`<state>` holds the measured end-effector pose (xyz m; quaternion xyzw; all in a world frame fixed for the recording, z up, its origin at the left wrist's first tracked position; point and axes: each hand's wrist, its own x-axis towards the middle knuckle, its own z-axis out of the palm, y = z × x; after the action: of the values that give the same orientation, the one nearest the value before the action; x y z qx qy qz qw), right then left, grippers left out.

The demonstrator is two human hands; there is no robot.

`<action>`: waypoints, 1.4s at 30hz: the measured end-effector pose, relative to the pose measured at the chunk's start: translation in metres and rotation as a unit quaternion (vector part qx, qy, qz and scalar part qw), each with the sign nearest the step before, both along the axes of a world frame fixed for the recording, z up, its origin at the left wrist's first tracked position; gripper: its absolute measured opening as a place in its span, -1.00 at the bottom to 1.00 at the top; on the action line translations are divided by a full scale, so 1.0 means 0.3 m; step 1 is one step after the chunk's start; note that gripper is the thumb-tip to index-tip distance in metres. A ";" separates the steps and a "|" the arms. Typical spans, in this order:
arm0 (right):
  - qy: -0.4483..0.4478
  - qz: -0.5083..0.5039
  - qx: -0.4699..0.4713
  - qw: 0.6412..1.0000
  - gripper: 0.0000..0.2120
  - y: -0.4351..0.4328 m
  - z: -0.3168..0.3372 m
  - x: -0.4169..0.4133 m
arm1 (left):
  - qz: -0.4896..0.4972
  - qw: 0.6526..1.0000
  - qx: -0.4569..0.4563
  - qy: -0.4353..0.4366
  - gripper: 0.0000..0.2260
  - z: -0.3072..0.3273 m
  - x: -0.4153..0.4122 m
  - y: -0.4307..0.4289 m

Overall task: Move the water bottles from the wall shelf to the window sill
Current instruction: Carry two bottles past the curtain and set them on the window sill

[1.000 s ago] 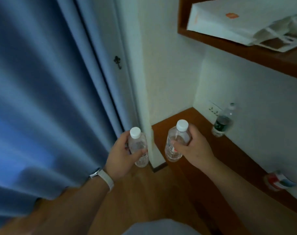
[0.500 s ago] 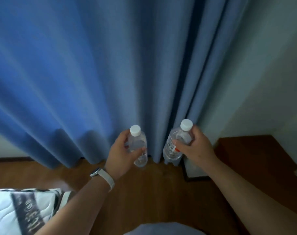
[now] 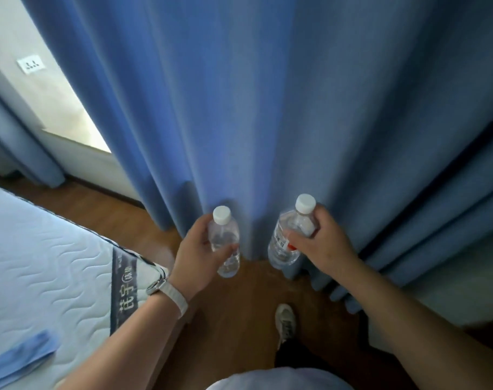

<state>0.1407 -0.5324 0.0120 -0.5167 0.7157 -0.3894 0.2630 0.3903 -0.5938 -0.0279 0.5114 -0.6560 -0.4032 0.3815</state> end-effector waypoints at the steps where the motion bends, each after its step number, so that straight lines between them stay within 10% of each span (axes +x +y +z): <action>1: -0.007 0.014 0.000 1.000 -0.53 -0.050 -0.010 -0.001 | 0.016 1.000 0.002 -0.001 -0.45 0.000 0.003 -0.020; 22: -0.047 0.272 0.004 0.961 -0.52 -0.964 0.013 -0.121 | 0.239 0.970 -0.005 -0.049 -0.44 0.098 -0.150 -0.530; 42: -0.001 0.412 0.023 0.911 -0.64 -1.634 0.028 0.634 | 0.388 0.921 0.006 0.033 -0.44 0.069 0.517 -1.040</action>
<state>0.3310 -1.0227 0.0203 -0.7591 0.4475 -0.2305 0.4127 0.5453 -0.9060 -0.0073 0.7146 -0.3908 -0.2437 0.5266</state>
